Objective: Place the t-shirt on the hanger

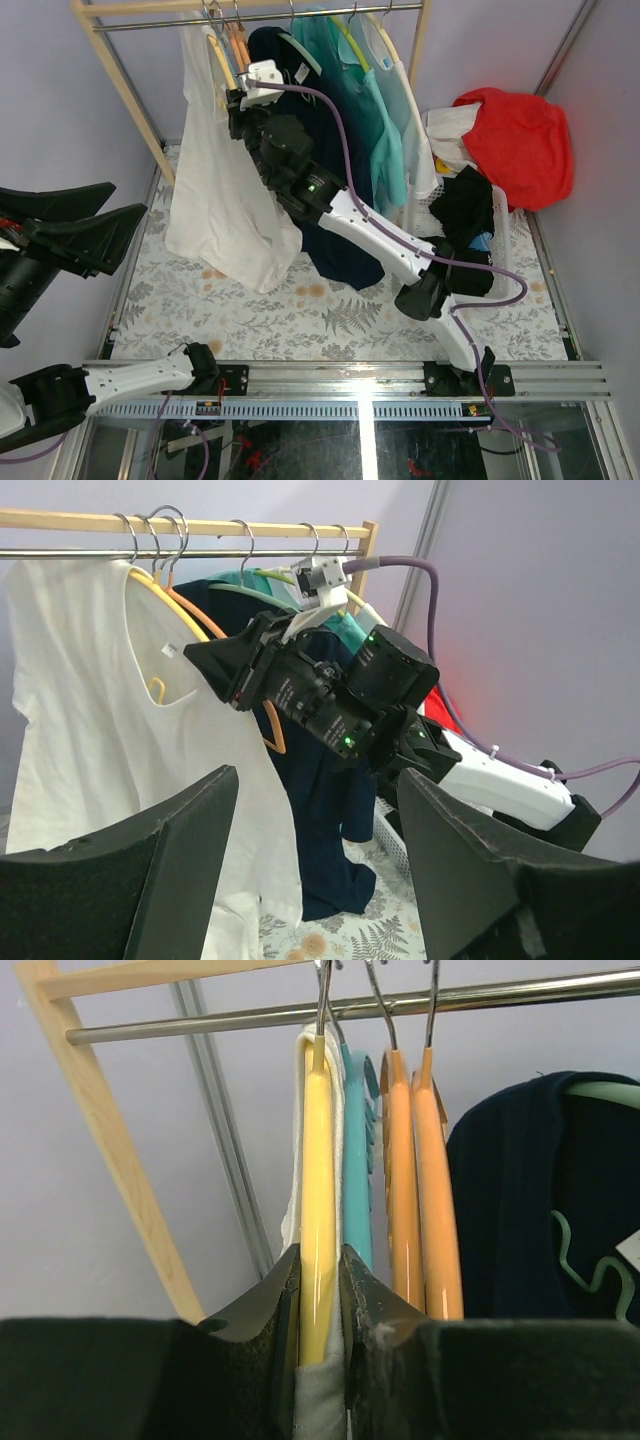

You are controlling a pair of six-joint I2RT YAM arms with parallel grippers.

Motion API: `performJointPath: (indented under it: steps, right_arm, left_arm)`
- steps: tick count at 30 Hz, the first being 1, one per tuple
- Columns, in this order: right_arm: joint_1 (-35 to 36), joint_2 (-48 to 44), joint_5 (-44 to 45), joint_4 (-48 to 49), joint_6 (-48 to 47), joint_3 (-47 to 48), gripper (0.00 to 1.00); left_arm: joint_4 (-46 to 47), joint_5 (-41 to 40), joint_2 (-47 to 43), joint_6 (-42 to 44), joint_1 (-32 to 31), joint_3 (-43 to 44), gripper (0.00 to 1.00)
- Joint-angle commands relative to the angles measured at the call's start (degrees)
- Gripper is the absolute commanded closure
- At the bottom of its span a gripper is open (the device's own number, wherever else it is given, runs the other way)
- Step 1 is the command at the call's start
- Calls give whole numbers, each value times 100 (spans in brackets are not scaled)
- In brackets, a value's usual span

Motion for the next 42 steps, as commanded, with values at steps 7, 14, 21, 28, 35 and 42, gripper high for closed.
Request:
performJointPath:
  steps: [7, 14, 21, 28, 35, 42]
  right_arm:
    - [-215, 252, -1183, 1710, 470, 577, 100]
    - [-254, 654, -1365, 2238, 713, 688, 100]
    - [-422, 796, -1536, 2533, 990, 714, 100]
    - [-485, 741, -1524, 2595, 1089, 615, 100]
    - [-667, 906, -1569, 2568, 1471, 700, 100]
    - [-731, 986, -1661, 2534, 1591, 718, 100]
  left_arm:
    - [-78, -10, -48, 3, 32, -178, 35]
    - [-237, 8, 5, -93, 36, -174, 35]
    - [-362, -74, 28, -77, 36, -55, 35]
    - [-307, -55, 46, -53, 33, -141, 35]
    - [-383, -57, 67, -98, 32, -45, 35]
    - [-340, -67, 71, -88, 33, -112, 35]
